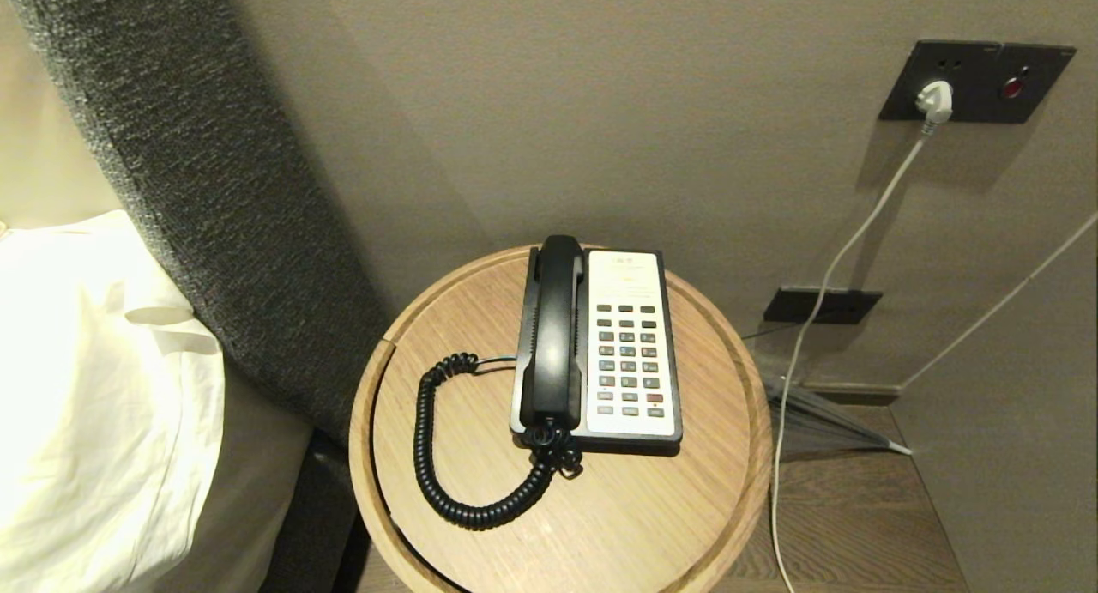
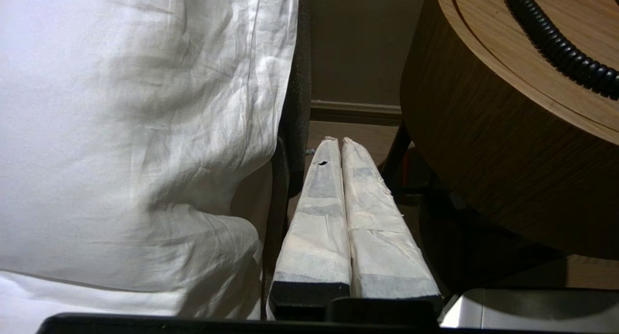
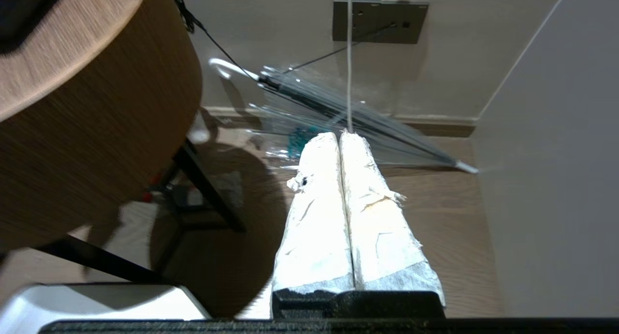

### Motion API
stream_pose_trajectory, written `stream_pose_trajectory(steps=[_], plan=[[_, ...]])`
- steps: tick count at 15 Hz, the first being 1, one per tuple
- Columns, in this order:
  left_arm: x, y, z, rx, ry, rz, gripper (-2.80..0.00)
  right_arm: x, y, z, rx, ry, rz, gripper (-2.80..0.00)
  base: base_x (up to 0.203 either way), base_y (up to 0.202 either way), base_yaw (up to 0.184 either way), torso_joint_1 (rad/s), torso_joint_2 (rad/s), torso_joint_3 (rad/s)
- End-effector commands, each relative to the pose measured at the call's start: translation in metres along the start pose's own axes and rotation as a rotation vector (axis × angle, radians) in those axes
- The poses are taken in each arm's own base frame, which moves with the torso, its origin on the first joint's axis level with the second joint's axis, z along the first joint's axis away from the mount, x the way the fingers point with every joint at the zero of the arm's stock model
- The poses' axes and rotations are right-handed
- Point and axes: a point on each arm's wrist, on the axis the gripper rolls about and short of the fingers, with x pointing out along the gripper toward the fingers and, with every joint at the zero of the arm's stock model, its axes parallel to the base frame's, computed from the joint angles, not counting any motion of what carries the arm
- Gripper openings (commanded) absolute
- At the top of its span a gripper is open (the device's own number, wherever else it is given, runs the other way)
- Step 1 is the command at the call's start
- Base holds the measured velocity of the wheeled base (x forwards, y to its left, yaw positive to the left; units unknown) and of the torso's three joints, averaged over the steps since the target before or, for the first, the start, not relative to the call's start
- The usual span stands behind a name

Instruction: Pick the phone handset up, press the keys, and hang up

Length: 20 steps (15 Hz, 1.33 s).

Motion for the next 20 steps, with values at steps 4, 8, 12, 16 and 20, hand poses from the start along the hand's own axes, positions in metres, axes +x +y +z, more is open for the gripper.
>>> stream_pose_trajectory(steps=[4, 8, 12, 16, 20], plan=[[0.0008, -0.0005, -0.0023, 0.070, 0.006, -0.018, -2.80, -0.0017, 0.0003, -0.0009, -0.044, 0.013, 0.014, -2.80, 0.000, 0.000, 0.000, 0.000, 0.00, 0.000], [0.0003, -0.0003, -0.0023, 0.048, 0.013, -0.011, -2.80, -0.0028, 0.0002, -0.0010, -0.036, 0.031, 0.011, -2.80, 0.000, 0.000, 0.000, 0.000, 0.00, 0.000], [0.0009, -0.0003, -0.0025, 0.043, 0.006, -0.012, -2.80, -0.0009, 0.0002, -0.0001, -0.033, -0.014, 0.010, -2.80, 0.000, 0.000, 0.000, 0.000, 0.00, 0.000], [0.0003, -0.0004, -0.0025, 0.089, 0.017, -0.015, -2.80, -0.0009, 0.0002, -0.0001, -0.033, -0.014, 0.010, -2.80, 0.000, 0.000, 0.000, 0.000, 0.00, 0.000], [0.0007, -0.0005, -0.0025, 0.087, 0.010, -0.020, -2.80, -0.0009, 0.0002, -0.0001, -0.033, -0.014, 0.010, -2.80, 0.000, 0.000, 0.000, 0.000, 0.00, 0.000]])
